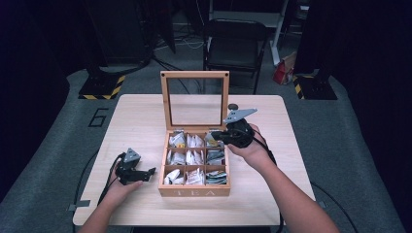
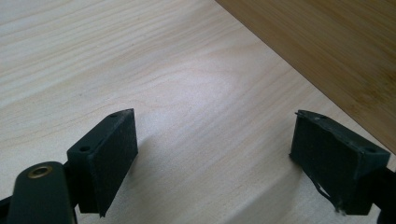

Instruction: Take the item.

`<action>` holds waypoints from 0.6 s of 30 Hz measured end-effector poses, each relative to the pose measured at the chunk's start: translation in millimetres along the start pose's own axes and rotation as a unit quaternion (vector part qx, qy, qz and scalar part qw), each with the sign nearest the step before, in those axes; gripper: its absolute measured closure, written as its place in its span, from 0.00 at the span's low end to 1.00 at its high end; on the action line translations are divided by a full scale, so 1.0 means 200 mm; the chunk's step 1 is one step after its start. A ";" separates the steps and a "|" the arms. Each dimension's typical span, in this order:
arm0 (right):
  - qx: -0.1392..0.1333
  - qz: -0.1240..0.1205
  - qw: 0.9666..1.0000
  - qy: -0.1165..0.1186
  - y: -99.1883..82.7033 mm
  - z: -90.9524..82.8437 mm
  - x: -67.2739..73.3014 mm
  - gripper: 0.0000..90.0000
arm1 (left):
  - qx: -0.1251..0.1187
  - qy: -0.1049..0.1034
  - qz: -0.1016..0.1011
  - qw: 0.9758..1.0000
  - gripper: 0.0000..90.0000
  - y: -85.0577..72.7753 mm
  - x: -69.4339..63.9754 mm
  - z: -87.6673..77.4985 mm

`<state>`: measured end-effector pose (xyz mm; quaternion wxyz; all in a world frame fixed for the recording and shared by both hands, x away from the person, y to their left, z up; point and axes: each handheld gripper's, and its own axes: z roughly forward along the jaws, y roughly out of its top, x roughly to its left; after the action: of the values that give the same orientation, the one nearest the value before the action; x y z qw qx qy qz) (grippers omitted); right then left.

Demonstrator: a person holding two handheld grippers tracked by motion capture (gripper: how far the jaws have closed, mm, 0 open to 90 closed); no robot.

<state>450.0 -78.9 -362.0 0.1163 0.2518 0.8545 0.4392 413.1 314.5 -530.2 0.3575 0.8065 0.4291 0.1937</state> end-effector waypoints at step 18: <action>-0.009 0.021 0.999 -0.037 -0.04 -0.15 -0.11 1.00 | 0.000 0.000 0.000 1.000 0.16 0.00 0.00 0.00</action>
<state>454.3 -115.1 -350.9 0.1412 0.2848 0.8400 0.4397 413.2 314.6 -530.2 0.3574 0.8067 0.4289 0.1937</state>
